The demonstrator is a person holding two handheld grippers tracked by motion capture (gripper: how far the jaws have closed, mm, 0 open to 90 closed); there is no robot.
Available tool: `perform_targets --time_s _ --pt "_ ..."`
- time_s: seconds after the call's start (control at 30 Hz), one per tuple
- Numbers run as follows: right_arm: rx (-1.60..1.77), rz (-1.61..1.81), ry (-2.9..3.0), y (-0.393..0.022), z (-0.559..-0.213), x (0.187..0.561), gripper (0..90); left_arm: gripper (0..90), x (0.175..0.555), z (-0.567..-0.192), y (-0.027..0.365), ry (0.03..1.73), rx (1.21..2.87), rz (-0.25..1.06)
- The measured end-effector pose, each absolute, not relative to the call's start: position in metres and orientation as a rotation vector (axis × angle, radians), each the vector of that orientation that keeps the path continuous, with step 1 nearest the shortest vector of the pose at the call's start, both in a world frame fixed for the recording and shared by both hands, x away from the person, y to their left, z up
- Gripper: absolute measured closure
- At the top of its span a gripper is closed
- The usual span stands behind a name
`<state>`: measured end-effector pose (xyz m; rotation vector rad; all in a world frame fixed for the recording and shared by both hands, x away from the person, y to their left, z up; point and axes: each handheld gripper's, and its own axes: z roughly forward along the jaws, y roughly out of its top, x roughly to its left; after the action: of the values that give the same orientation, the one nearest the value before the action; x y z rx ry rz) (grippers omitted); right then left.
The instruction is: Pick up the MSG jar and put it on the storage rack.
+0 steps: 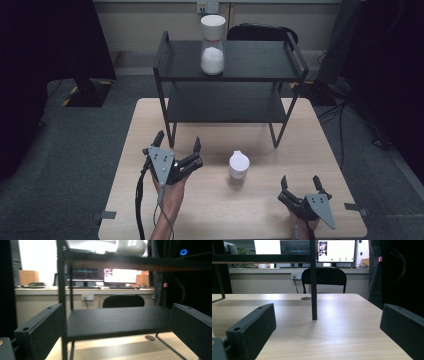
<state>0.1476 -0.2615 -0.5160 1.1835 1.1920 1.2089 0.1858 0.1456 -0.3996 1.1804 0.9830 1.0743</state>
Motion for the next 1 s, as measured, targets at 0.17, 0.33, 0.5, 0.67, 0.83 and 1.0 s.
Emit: perform_targets --time_s 0.17,0.33,0.5,0.67,0.83,1.0 --pt "1.184 1.209 1.192 -0.262 -0.516 0.148 0.0 0.0 0.179 -0.434 0.147 1.047 1.140 1.065" --pt "1.183 1.209 1.192 -0.262 -0.516 0.148 0.0 0.0 0.175 -0.463 0.149 1.108 1.161 1.067" --pt "1.184 1.209 1.192 -0.261 -0.516 0.148 0.0 0.0 0.172 -0.486 0.154 1.135 1.172 1.083" --pt "1.184 1.209 1.192 -0.261 -0.516 0.148 0.0 0.0 0.174 -0.497 0.158 1.159 1.174 1.090" --pt "1.184 1.209 1.192 -0.261 -0.516 0.148 0.0 0.0 0.175 -0.505 0.157 1.167 1.185 1.114" --pt "1.185 1.207 1.190 -0.261 -0.516 0.148 0.0 0.0 0.174 -0.511 0.152 1.174 1.204 1.143"
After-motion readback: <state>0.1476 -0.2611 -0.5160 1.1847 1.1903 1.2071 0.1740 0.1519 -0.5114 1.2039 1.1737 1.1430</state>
